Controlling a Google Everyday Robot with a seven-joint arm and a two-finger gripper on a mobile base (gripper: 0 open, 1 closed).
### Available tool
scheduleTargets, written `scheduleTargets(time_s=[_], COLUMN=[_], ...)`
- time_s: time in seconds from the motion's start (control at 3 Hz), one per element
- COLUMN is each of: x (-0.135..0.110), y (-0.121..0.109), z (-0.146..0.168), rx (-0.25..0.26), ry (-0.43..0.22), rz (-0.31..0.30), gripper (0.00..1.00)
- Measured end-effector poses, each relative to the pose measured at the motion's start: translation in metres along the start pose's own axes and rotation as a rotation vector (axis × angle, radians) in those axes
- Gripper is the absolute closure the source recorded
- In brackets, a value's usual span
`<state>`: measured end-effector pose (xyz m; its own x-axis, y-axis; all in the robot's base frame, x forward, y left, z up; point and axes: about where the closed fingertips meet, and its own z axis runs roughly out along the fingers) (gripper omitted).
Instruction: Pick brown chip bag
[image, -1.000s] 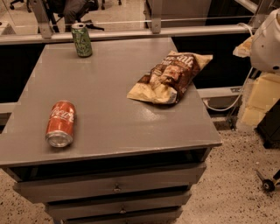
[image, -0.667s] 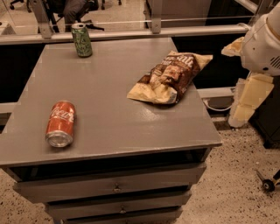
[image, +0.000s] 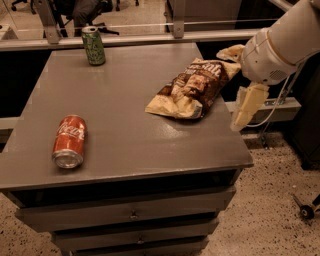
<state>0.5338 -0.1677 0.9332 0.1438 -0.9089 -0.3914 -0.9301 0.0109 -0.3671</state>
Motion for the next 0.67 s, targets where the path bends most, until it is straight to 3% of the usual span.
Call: scheduleTargets(time_s=[0.33, 0.67], x=[-0.013, -0.017], y=[-0.037, -0.068], z=[0.034, 0.065], rx=[0.054, 0.081], ry=[-0.079, -0.120], rz=[-0.061, -0.079], gripper=[0.00, 0.00])
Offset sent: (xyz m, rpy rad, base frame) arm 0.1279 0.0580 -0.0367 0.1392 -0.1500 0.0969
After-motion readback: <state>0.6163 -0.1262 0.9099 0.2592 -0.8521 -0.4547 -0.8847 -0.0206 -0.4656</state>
